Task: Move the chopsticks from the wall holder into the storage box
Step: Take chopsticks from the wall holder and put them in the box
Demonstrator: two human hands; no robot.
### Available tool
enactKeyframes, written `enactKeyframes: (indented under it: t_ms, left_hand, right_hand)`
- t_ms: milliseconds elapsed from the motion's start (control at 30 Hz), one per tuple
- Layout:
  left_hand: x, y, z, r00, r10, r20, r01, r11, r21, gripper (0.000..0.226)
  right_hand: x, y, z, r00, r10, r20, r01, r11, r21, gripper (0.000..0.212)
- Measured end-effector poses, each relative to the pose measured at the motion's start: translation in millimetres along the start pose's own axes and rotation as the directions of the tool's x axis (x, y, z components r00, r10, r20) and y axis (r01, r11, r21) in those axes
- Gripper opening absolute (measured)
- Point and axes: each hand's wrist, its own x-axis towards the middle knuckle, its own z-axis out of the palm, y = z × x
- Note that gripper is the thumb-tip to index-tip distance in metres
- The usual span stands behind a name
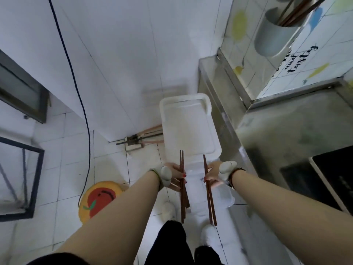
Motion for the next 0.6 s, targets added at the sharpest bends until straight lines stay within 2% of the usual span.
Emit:
enactKeyframes:
  t_ms: [100,200,300,367,500,600]
  left_hand:
    - [21.2,-17.7,7.0,0.997,-0.066,0.049,0.065,0.998,0.025,0.017]
    - [56.9,-39.9,21.4,0.986,-0.137,0.097,0.137,0.991,0.007,0.009]
    - [74.5,-50.3,33.7,0.974,-0.189,0.127,0.189,0.982,0.009,0.006]
    - [86.9,-50.7,40.8,0.965,-0.239,0.113,0.237,0.971,0.031,0.015]
    - [129.1,-57.6,53.8,0.937,-0.342,0.073,0.344,0.939,-0.013,0.032]
    - [147.3,-55.4,53.9,0.945,-0.328,0.002,0.328,0.944,-0.029,0.033]
  right_hand:
    - [21.1,26.6,13.9,0.998,0.049,0.033,-0.048,0.998,-0.033,0.049]
    - [49.4,50.1,26.2,0.993,0.094,0.071,-0.091,0.995,-0.044,0.048]
    - [67.3,61.3,35.2,0.992,0.113,0.050,-0.109,0.992,-0.065,0.044]
    - [81.7,65.6,38.3,0.995,0.097,0.003,-0.097,0.995,-0.006,0.042]
    - [116.0,73.3,37.7,0.993,0.098,-0.061,-0.082,0.972,0.222,0.043]
    - [119.1,59.4,36.7,0.989,0.109,-0.097,-0.073,0.946,0.317,0.042]
